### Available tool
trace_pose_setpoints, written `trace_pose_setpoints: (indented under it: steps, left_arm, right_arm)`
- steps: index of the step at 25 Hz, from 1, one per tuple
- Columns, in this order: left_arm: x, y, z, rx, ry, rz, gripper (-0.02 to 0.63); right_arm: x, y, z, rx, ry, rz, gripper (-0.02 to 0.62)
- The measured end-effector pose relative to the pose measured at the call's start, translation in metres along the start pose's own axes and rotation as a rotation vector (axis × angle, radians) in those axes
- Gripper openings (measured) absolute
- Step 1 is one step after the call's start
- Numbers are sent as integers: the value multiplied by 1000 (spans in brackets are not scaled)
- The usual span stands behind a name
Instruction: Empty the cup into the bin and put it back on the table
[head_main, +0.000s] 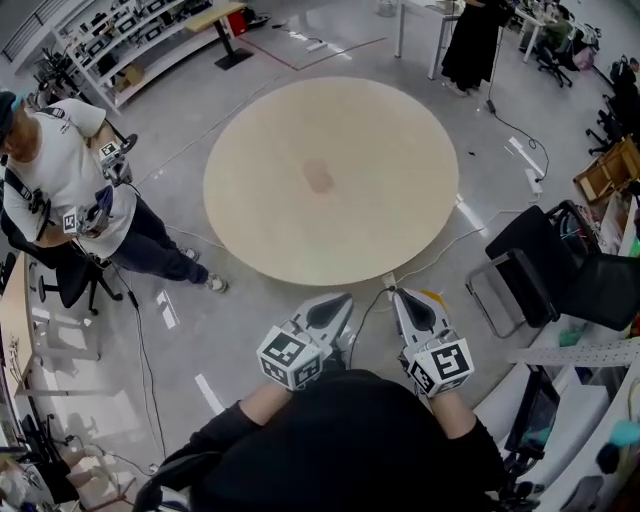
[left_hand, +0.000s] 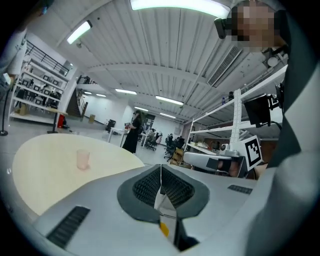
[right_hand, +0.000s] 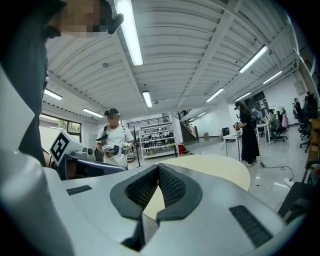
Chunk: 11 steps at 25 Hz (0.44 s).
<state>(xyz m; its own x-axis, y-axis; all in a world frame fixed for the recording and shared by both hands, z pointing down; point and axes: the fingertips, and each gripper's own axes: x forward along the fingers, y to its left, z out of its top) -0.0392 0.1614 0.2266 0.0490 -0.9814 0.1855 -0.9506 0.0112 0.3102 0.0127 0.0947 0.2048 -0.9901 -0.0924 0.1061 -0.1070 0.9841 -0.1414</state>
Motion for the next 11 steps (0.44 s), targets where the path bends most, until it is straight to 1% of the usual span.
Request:
trace_pose_setpoints:
  steps: [4, 6, 11]
  left_arm:
    - [13, -12, 17, 78, -30, -67, 23]
    - [21, -13, 24, 97, -40, -89, 23]
    - [17, -15, 27, 69, -20, -103, 23]
  right_arm:
    - [5, -6, 10, -20, -30, -13, 15]
    - [7, -9, 20, -35, -45, -21, 15]
    - [4, 6, 35, -47, -70, -1, 15]
